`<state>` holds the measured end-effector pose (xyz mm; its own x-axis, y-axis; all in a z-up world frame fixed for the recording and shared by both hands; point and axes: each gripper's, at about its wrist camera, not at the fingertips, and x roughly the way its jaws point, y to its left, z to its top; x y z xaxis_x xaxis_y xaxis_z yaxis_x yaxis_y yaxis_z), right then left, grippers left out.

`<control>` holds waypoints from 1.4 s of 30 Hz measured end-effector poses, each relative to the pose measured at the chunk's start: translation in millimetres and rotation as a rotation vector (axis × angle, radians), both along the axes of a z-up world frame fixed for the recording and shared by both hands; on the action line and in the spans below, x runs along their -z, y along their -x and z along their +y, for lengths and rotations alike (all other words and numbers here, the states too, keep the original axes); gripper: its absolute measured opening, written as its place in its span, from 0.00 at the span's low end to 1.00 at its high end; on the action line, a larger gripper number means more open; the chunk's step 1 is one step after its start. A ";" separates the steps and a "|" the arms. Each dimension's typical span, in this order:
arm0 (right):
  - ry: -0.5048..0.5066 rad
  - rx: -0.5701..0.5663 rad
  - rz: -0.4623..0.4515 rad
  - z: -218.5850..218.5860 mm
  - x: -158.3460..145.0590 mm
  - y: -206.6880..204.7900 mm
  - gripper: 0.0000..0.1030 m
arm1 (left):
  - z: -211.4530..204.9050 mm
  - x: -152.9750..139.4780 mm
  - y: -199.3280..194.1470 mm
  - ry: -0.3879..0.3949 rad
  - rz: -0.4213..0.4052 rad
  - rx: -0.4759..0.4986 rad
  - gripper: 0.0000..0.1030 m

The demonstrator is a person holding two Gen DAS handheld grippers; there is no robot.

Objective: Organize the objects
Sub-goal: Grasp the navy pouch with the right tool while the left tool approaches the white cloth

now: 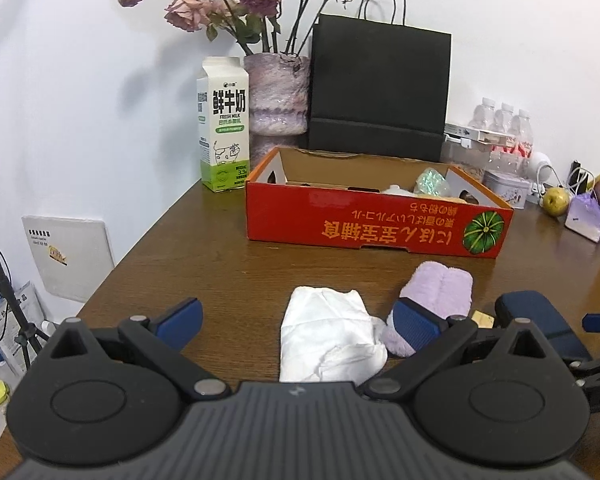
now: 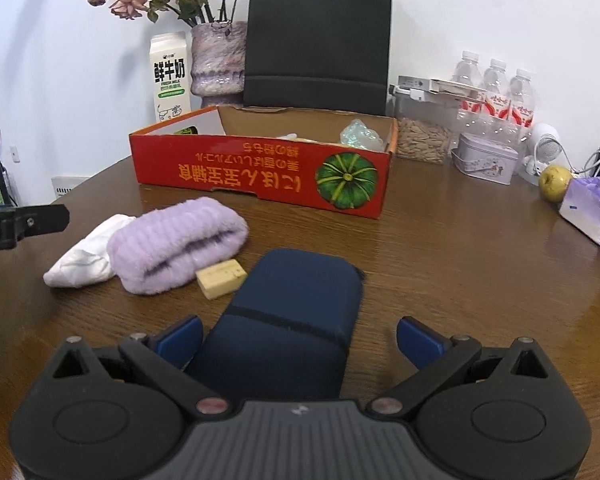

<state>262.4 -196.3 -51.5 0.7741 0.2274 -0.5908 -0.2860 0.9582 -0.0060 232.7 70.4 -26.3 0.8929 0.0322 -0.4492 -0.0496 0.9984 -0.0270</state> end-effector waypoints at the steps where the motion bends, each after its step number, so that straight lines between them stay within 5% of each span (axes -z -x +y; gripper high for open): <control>1: -0.005 0.002 0.001 -3.5 0.6 0.8 1.00 | -0.8 0.5 0.3 -0.006 0.000 0.003 1.00; 24: 0.007 0.013 0.008 -30.2 2.6 -10.3 1.00 | -4.8 11.3 -4.3 -0.049 0.043 -0.018 1.00; 42: -0.008 0.008 0.071 -26.3 7.5 -25.5 1.00 | -12.8 27.2 -41.2 -0.050 0.159 -0.080 1.00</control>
<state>287.9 -222.6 -59.0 0.7320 0.2268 -0.6424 -0.2781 0.9603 0.0222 274.0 57.6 -53.5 0.8043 0.1268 -0.5806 -0.1291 0.9909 0.0376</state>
